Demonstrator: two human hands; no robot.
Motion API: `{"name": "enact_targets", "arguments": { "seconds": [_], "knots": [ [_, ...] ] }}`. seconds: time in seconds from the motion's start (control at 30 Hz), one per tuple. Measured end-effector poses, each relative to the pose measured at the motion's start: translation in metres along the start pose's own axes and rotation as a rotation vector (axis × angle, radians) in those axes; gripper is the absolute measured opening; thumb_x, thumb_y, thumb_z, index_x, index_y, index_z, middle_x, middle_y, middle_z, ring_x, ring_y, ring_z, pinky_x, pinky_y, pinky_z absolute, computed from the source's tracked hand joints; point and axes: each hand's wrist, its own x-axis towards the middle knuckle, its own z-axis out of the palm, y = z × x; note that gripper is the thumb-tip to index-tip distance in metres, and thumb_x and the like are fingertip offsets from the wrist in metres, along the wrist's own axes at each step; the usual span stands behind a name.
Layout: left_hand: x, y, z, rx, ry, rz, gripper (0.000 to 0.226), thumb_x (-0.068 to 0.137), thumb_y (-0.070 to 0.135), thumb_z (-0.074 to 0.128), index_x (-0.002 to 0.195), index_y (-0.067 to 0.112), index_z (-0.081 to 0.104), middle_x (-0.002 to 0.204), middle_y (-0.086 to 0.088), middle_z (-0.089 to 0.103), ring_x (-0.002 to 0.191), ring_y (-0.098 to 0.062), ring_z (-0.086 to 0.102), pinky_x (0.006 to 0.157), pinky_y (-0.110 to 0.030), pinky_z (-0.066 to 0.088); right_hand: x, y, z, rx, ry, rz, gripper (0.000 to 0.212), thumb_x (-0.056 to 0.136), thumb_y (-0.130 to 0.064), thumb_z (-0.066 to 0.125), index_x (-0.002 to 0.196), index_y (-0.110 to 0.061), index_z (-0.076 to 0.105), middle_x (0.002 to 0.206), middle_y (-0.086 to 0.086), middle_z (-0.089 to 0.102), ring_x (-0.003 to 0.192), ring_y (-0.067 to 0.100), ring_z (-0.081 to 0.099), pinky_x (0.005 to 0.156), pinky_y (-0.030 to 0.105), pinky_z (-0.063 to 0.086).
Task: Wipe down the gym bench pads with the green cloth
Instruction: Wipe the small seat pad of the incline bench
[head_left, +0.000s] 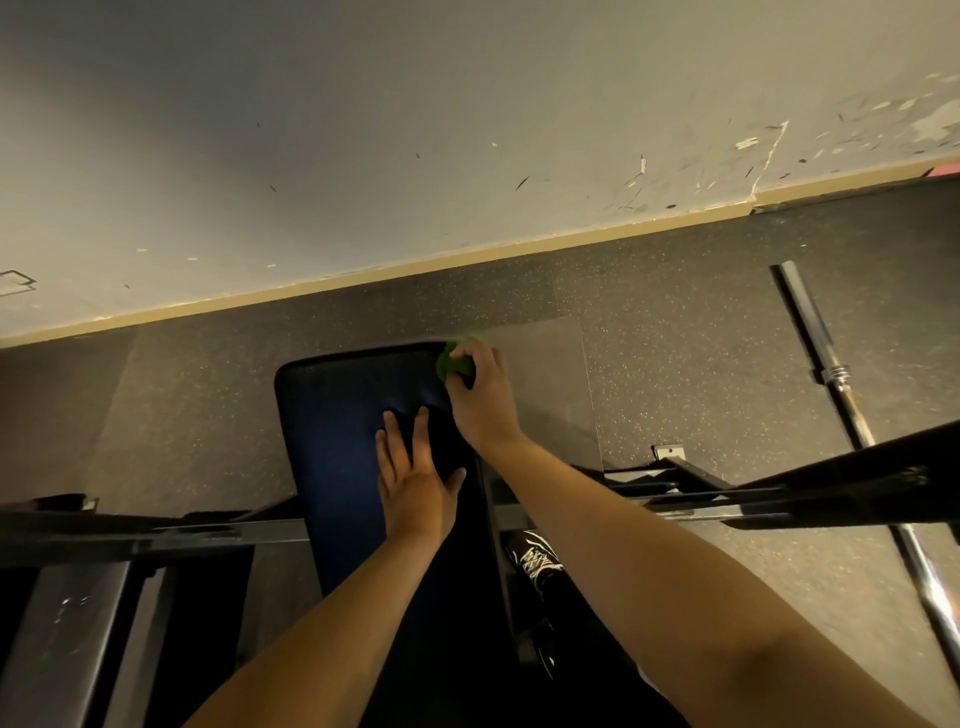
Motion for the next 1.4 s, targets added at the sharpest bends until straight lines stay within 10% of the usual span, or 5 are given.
{"name": "enact_targets", "arguments": {
  "seconds": [0.5, 0.77, 1.27, 1.4],
  "knots": [
    [0.001, -0.006, 0.003, -0.051, -0.008, 0.039, 0.096, 0.095, 0.038, 0.063, 0.156, 0.041, -0.011, 0.162, 0.0, -0.03, 0.151, -0.023, -0.024, 0.121, -0.042, -0.001, -0.055, 0.042, -0.008, -0.033, -0.044, 0.254, 0.014, 0.089, -0.009, 0.063, 0.095, -0.021, 0.06, 0.106, -0.008, 0.05, 0.087, 0.002, 0.052, 0.066, 0.007, 0.037],
    [0.001, -0.004, 0.005, -0.019, 0.014, 0.028, 0.097, 0.094, 0.039, 0.064, 0.157, 0.036, -0.009, 0.163, -0.004, -0.027, 0.152, -0.025, -0.02, 0.12, -0.039, 0.0, -0.001, -0.001, -0.003, 0.041, 0.016, 0.014, 0.02, 0.093, -0.013, 0.061, 0.111, -0.019, 0.057, 0.118, 0.0, 0.048, 0.093, 0.006, 0.05, 0.073, 0.005, 0.034],
    [-0.01, -0.005, 0.009, -0.11, 0.034, 0.03, 0.09, 0.096, 0.032, 0.062, 0.157, 0.041, -0.005, 0.165, -0.001, -0.023, 0.152, -0.026, -0.018, 0.125, -0.049, 0.006, -0.055, 0.062, 0.0, 0.026, -0.062, 0.341, 0.003, 0.093, -0.023, 0.054, 0.094, -0.024, 0.051, 0.102, 0.0, 0.055, 0.088, 0.021, 0.058, 0.084, 0.048, 0.054],
    [-0.016, -0.003, 0.011, -0.084, 0.061, -0.006, 0.086, 0.097, 0.04, 0.06, 0.157, 0.041, -0.001, 0.166, 0.0, -0.019, 0.151, -0.033, -0.003, 0.122, -0.051, 0.016, -0.027, 0.042, -0.011, 0.056, -0.048, 0.292, 0.01, 0.095, -0.02, 0.055, 0.101, -0.027, 0.051, 0.108, 0.003, 0.057, 0.092, 0.022, 0.061, 0.083, 0.042, 0.055]
  ]
}}
